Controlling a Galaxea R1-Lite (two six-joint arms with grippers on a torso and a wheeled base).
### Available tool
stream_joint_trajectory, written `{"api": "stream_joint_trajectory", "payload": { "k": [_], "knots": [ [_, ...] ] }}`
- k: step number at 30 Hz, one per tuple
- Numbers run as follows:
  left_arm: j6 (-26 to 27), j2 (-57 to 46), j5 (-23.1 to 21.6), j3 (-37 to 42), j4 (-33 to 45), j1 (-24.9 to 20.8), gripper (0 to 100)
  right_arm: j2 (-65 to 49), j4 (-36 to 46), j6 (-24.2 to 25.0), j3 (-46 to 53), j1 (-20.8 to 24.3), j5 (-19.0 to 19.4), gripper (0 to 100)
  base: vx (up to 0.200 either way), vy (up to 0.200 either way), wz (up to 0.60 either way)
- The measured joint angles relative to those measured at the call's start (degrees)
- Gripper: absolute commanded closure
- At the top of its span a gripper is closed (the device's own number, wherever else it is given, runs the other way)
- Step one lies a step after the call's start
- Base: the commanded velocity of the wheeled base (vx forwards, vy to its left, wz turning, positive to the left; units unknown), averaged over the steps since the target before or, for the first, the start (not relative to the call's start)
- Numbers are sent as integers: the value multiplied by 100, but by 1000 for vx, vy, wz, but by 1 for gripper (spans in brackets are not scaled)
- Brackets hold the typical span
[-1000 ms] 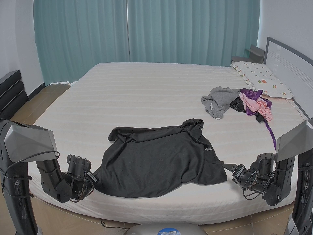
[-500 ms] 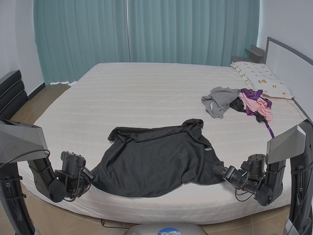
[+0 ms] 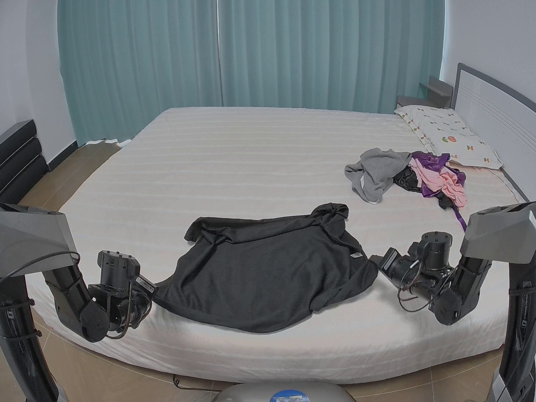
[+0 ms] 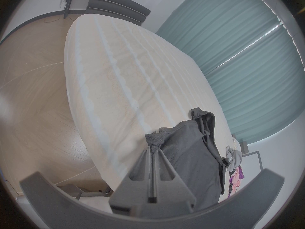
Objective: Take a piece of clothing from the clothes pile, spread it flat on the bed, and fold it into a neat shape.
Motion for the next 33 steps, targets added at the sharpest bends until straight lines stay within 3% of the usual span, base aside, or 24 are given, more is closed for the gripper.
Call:
{"api": "stream_joint_trajectory", "payload": {
  "k": [7, 16, 17, 26, 33],
  "knots": [
    [-57, 67, -7, -28, -139, 94, 100, -127, 1131, -5, -1536, -63, -205, 100, 0, 0, 0],
    [-89, 293, -44, -105, -216, 163, 100, 741, 2154, -13, -3643, -11, -979, 100, 0, 0, 0],
    [-89, 319, -54, -121, -223, 168, 100, 887, 2236, -18, -3810, 0, -1074, 0, 0, 0, 0],
    [-106, 468, -76, -173, -238, 174, 100, 1545, 2294, -65, -4166, 37, -1274, 0, 0, 0, 0],
    [-106, 489, -82, -168, -235, 174, 100, 1139, 1979, -89, -3201, -99, -1069, 0, 0, 0, 0]
  ]
}}
